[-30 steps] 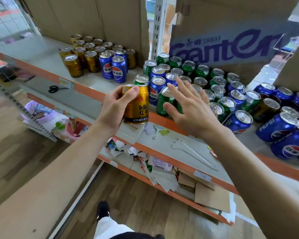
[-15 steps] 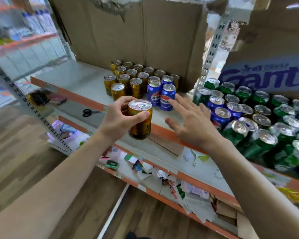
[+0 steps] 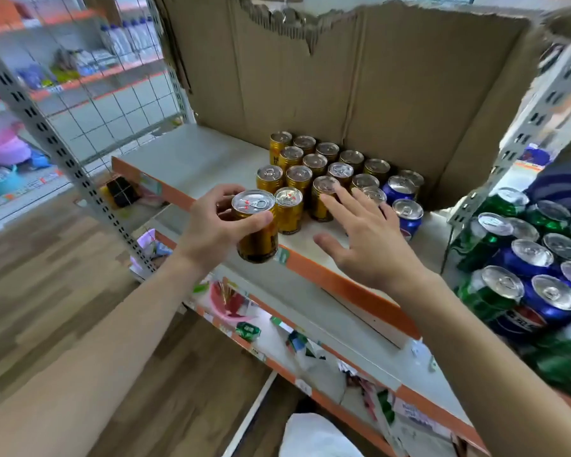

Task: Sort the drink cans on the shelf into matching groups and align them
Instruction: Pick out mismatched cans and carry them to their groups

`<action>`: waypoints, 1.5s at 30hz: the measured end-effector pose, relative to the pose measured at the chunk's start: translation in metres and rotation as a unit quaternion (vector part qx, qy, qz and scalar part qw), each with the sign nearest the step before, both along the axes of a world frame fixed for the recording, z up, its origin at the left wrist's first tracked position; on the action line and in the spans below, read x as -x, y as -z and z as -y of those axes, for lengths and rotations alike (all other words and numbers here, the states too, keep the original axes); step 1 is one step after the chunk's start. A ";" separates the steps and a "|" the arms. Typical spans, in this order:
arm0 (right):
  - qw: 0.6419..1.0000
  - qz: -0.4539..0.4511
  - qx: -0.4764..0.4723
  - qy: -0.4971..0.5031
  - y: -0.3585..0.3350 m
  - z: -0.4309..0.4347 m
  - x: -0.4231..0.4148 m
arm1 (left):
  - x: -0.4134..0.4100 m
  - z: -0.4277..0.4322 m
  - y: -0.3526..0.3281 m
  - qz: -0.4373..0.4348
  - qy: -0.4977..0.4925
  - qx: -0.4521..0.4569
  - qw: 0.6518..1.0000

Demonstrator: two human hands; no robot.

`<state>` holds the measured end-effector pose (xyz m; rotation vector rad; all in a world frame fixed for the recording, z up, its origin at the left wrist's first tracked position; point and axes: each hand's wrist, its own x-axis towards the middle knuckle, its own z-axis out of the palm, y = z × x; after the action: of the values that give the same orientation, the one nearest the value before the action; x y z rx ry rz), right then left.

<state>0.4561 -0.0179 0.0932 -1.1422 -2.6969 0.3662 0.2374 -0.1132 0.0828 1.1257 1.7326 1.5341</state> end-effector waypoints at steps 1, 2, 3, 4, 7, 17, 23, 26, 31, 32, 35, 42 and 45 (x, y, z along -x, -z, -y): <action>1.000 0.000 -0.001 -0.001 0.002 -0.008 0.006 | 0.009 -0.009 0.002 0.001 -0.005 0.005 1.000; 1.000 0.000 -0.001 -0.002 0.004 -0.018 0.012 | 0.018 -0.019 0.003 0.005 -0.012 0.009 1.000; 1.000 0.001 0.000 -0.004 0.005 -0.029 0.019 | 0.026 -0.028 0.003 0.010 -0.021 0.010 1.000; 1.000 0.002 0.002 -0.006 0.006 -0.039 0.025 | 0.034 -0.037 0.003 0.014 -0.033 0.007 0.999; 1.000 0.012 0.004 -0.017 0.004 -0.066 0.043 | 0.053 -0.061 0.000 -0.013 -0.079 0.002 0.997; 0.999 0.041 0.020 -0.005 0.008 -0.117 0.062 | 0.108 -0.126 0.011 -0.044 -0.135 0.027 0.989; 0.996 0.056 0.025 0.057 0.018 -0.138 0.068 | 0.138 -0.176 0.024 -0.069 -0.093 0.057 0.992; 0.994 0.046 0.029 0.093 0.023 -0.144 0.077 | 0.153 -0.202 0.027 -0.066 -0.057 0.058 0.994; 0.989 0.026 0.036 0.140 0.027 -0.147 0.099 | 0.182 -0.243 0.034 -0.107 0.017 0.056 0.993; 0.988 0.027 0.036 0.149 0.028 -0.148 0.103 | 0.186 -0.250 0.038 -0.121 0.032 0.064 0.990; 0.983 0.033 0.038 0.177 0.033 -0.150 0.114 | 0.194 -0.266 0.048 -0.138 0.078 0.082 0.984; 0.969 0.052 0.031 0.238 0.048 -0.142 0.125 | 0.199 -0.286 0.075 -0.174 0.165 0.103 0.965; 0.960 0.048 0.029 0.275 0.053 -0.132 0.122 | 0.198 -0.289 0.085 -0.181 0.192 0.112 0.958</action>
<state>0.3343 0.1146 0.0406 -1.8903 -2.3118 0.3025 0.0389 0.1757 -0.0025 1.5828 1.7265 0.9143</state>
